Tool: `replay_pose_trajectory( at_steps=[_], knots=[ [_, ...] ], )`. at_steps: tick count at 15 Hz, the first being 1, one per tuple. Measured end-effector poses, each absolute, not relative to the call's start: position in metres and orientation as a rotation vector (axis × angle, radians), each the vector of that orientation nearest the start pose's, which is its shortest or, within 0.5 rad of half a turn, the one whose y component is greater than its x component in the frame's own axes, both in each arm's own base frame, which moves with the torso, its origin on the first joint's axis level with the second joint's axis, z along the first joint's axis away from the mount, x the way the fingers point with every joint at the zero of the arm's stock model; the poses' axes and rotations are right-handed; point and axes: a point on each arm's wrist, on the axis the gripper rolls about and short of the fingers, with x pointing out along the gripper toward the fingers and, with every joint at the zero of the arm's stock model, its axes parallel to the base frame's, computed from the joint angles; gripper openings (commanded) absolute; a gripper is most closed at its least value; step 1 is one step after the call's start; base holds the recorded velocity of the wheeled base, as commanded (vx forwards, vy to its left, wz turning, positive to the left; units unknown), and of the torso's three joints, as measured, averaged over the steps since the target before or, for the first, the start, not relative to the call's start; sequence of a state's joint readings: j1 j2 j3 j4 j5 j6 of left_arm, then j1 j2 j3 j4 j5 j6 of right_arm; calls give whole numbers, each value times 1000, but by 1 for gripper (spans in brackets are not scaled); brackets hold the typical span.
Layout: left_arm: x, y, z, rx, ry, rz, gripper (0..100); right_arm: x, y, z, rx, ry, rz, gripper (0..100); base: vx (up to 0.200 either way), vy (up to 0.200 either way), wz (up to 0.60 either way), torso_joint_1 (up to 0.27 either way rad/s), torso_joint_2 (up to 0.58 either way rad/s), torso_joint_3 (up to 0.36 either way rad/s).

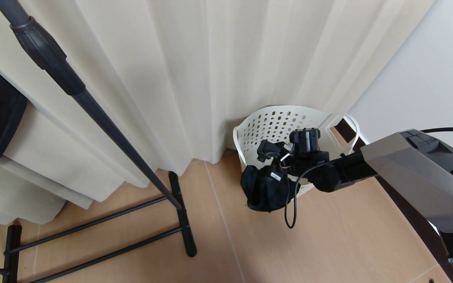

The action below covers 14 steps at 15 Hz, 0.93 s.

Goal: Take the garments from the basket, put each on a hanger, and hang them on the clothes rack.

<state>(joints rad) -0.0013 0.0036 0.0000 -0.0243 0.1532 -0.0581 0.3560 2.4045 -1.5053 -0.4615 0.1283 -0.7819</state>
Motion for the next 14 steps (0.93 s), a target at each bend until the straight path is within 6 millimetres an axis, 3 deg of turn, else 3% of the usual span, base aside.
replay_pose_trajectory(
  at_steps=[14],
  knots=[
    [-23,3,78,-60,-25,151,100,456,189,74,-685,191,614,100,0,0,0,0,0,0]
  ],
)
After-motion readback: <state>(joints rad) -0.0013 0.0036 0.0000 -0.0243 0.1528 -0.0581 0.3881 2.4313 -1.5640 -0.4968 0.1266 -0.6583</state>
